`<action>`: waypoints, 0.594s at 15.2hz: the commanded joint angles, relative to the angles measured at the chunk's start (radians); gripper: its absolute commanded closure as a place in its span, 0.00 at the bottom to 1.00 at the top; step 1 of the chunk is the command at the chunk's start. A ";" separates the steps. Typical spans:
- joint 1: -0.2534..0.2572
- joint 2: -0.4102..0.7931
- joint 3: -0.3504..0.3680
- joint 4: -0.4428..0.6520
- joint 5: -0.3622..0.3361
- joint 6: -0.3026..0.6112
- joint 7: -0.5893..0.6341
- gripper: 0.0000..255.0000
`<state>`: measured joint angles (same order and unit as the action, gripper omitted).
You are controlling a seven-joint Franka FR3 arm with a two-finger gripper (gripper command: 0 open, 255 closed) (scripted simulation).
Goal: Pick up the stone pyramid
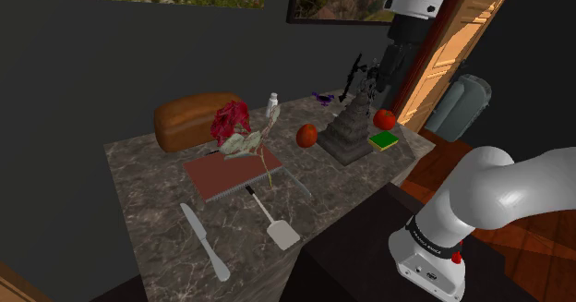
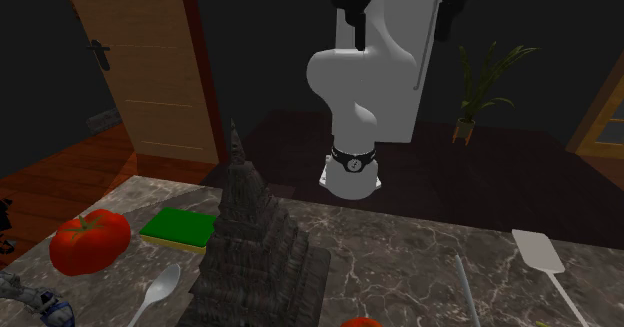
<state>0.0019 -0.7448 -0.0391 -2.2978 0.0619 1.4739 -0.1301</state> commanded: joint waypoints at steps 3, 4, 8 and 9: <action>0.026 0.001 -0.048 -0.036 -0.058 0.030 -0.152 0.00; 0.040 0.005 -0.073 -0.051 -0.087 0.047 -0.227 0.00; 0.091 0.040 -0.173 -0.097 -0.202 0.135 -0.523 0.00; 0.104 0.054 -0.198 -0.104 -0.229 0.160 -0.595 0.00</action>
<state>0.0933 -0.7030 -0.2082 -2.3901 -0.1353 1.6052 -0.6392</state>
